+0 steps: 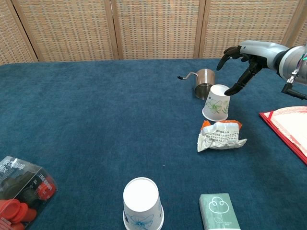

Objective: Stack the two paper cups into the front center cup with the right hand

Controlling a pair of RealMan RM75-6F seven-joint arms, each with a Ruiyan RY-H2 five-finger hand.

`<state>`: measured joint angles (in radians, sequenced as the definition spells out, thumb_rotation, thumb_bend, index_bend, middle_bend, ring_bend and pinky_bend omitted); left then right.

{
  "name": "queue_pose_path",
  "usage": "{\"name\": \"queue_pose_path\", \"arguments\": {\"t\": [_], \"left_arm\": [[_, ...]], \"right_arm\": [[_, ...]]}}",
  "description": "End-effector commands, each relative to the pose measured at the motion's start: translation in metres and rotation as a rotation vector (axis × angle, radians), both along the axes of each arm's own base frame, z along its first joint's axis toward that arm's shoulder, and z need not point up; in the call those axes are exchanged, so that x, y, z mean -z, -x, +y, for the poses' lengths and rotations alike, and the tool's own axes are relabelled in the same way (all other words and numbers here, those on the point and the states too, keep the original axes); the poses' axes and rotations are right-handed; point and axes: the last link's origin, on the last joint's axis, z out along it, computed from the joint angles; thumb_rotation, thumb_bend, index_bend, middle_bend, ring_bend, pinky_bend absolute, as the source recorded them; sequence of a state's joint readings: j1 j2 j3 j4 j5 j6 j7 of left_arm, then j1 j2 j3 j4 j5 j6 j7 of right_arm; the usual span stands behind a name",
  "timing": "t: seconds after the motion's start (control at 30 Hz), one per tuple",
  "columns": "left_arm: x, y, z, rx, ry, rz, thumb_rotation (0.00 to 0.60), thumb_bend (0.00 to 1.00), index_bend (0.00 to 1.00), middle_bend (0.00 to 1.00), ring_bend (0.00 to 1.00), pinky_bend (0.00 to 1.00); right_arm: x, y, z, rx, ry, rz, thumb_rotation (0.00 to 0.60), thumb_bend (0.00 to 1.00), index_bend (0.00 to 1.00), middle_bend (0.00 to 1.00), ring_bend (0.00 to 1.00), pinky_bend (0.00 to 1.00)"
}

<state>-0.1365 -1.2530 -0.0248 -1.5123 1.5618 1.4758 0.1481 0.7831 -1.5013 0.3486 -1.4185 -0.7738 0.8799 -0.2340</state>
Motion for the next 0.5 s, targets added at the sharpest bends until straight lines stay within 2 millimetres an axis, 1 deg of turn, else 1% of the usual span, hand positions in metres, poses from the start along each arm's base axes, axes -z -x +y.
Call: {"name": "queue_pose_path", "arguments": {"t": [0.03,0.23,0.5], "left_arm": [[0.0,0.0,0.0,0.0,-0.001,0.0,0.6,0.26,0.0,0.0,0.0,0.0],[-0.001,0.0,0.001,-0.001,-0.003,0.001,0.6,0.26,0.0,0.0,0.0,0.0],[-0.001,0.0,0.0,0.001,-0.003,0.0,0.6,0.26,0.0,0.0,0.0,0.0]], "right_arm": [[0.002,0.0,-0.003,0.004,-0.005,-0.001,0.6,0.05,0.33,0.0,0.0,0.0],[0.007,0.001,-0.005,0.008,-0.019,0.011,0.6,0.06,0.32,0.0,0.0,0.0],[0.016,0.009,-0.006,0.035,-0.053,0.032,0.6,0.06,0.32,0.0,0.0,0.0]]}}
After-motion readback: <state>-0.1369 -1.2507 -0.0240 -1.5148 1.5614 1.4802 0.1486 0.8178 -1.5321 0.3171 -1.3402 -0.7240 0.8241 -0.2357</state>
